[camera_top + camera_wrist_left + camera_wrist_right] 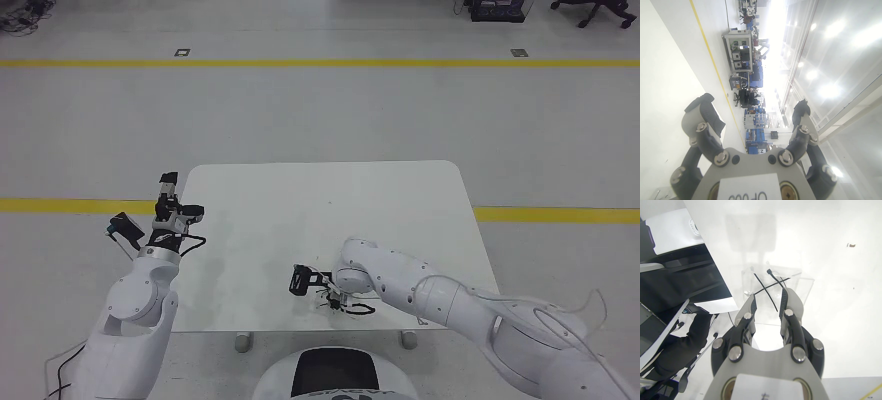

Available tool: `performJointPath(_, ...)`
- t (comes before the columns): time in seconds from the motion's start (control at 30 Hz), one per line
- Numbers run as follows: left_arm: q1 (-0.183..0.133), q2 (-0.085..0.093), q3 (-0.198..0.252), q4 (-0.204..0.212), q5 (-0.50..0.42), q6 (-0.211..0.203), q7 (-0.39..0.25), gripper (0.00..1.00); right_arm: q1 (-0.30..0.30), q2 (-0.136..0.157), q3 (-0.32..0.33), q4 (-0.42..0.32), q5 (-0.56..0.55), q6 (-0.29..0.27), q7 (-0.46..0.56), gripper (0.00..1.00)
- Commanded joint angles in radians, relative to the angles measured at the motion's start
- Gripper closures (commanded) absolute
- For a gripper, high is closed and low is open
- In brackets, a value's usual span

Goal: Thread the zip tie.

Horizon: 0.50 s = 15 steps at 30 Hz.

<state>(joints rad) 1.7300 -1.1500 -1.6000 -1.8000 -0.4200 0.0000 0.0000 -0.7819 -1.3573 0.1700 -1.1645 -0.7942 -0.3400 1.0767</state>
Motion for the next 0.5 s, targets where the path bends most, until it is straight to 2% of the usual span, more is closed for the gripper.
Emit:
performJointPath(0.0,0.0,0.0,0.0,0.0,0.0,0.0,0.0,0.0,-0.001,-0.004,0.0,0.006,0.0,0.0,0.004,0.71)
performJointPath(0.47,0.0,0.0,0.0,0.0,0.0,0.0,0.0,0.0,-0.003,-0.043,0.0,0.06,0.009,0.0,0.028,0.7)
